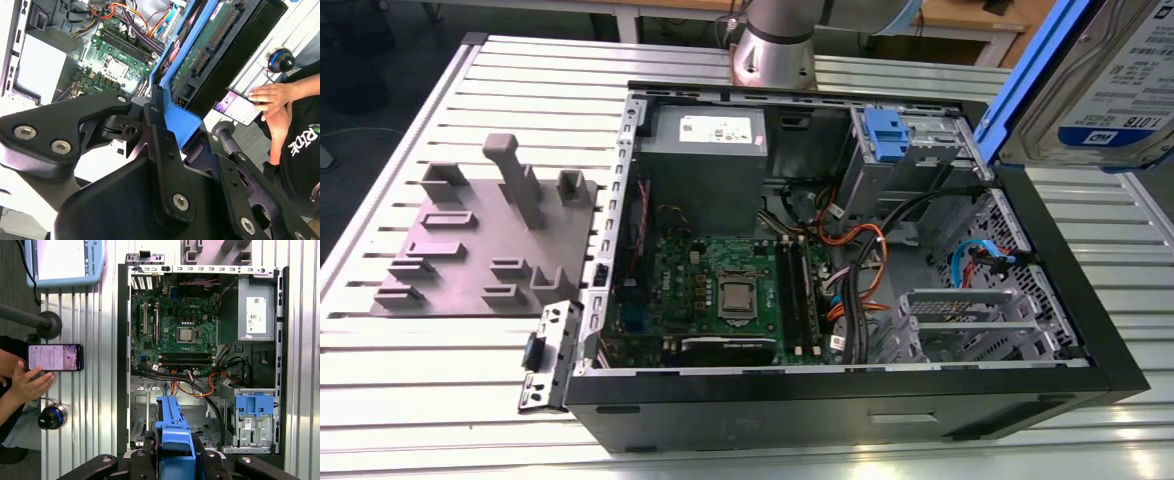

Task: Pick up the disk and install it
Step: 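Insert the disk into the insertion slot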

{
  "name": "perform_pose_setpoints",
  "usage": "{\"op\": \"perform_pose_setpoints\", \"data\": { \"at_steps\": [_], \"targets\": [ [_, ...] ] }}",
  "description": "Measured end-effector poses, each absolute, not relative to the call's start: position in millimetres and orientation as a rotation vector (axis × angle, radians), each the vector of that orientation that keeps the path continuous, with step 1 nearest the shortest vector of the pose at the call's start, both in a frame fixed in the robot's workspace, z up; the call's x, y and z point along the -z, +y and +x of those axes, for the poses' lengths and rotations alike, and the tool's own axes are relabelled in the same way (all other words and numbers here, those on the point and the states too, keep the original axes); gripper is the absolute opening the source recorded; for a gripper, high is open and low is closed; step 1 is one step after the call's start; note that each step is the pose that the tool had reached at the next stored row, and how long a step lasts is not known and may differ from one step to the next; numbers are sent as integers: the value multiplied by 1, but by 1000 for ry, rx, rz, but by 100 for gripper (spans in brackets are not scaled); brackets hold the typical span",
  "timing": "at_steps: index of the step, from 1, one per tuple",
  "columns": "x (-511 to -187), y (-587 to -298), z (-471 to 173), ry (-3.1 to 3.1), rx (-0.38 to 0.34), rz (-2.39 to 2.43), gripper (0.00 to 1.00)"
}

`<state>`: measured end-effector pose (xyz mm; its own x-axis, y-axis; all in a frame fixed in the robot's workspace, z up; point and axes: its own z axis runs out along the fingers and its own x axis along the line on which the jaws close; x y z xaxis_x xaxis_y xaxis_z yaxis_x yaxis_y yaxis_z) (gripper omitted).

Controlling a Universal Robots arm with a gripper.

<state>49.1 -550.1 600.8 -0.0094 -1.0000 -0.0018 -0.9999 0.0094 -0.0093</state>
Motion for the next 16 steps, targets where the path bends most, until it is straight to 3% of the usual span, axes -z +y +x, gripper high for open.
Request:
{"op": "perform_pose_setpoints", "data": {
  "at_steps": [16],
  "targets": [
    [-597, -550, 49, 2226, 8, -2205, 36]
  ]
}}
